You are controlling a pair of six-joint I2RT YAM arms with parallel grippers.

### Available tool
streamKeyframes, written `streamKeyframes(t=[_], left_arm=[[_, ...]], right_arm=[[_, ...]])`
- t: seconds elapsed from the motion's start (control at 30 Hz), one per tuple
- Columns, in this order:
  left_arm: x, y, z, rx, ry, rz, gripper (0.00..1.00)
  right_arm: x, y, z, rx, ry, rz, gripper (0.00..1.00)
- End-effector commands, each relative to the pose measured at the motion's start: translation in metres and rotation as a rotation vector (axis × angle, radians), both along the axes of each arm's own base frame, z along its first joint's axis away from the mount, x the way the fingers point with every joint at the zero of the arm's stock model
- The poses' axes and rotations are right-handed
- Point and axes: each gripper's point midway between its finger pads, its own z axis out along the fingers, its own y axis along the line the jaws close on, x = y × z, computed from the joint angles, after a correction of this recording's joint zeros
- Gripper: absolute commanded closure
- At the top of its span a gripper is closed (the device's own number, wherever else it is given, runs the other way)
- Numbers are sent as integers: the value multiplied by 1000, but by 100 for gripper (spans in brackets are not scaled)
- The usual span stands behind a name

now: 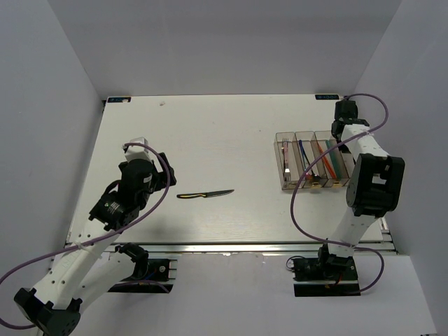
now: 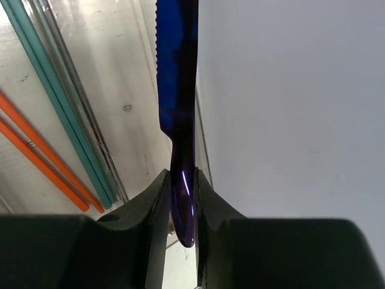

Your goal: Sort the eating utensils into containers

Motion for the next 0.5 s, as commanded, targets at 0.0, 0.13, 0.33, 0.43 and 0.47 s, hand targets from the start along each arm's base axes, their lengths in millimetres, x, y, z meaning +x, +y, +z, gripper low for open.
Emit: streamKeyframes(t=[0.0, 0.13, 0.33, 0.43, 0.47], left_arm=[[-1, 0, 4, -4, -22, -4, 2], [0, 0, 2, 4, -16, 1, 2], [1, 0, 0, 9, -7, 1, 2], [1, 1, 0, 11, -9, 9, 2], [1, 2, -1, 14, -7, 11, 2]], right_arm=[[7, -1, 1, 7, -19, -5, 87], [5, -1, 1, 15, -17, -12, 67], [10, 2, 8, 33, -40, -7, 40], [14, 5, 19, 59, -65, -30, 40], [19, 13, 25, 110, -92, -13, 40]])
